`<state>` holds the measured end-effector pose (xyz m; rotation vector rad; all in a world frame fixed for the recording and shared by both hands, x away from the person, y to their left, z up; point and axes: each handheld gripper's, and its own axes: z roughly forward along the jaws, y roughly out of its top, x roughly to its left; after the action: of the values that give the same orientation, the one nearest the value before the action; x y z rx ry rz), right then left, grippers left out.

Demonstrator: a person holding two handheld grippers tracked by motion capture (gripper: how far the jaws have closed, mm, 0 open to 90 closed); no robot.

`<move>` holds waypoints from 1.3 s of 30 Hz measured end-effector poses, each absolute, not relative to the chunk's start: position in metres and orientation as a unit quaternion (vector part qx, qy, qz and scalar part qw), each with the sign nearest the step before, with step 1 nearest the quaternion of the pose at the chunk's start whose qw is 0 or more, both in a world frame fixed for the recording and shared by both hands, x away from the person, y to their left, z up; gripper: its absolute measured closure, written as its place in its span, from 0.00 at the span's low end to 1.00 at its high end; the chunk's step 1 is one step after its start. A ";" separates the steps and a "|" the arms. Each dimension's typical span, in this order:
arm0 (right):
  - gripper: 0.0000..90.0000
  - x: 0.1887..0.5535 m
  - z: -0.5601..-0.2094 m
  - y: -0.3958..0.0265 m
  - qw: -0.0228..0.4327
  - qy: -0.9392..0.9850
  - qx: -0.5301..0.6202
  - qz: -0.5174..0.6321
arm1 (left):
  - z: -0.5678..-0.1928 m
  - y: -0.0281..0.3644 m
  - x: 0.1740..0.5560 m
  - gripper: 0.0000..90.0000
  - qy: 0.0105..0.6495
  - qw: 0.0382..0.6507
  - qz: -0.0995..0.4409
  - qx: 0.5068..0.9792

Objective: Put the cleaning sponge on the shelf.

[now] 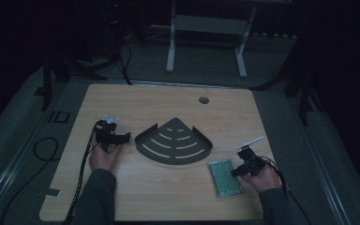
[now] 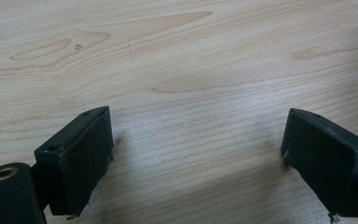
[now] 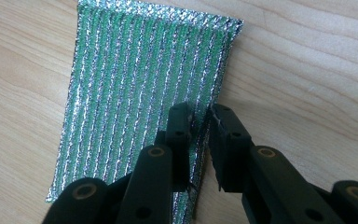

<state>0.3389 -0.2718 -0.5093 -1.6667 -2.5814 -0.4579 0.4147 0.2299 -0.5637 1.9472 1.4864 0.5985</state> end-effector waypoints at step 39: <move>1.00 0.352 -0.464 -0.261 -0.013 -0.857 -0.503 -0.106 | -0.564 0.230 0.415 0.11 0.561 0.305 0.226 0.735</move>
<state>0.3519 -0.2613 -0.4637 -1.5944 -2.7156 -0.3345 0.4147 0.2300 -0.5637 1.9469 1.4867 0.5985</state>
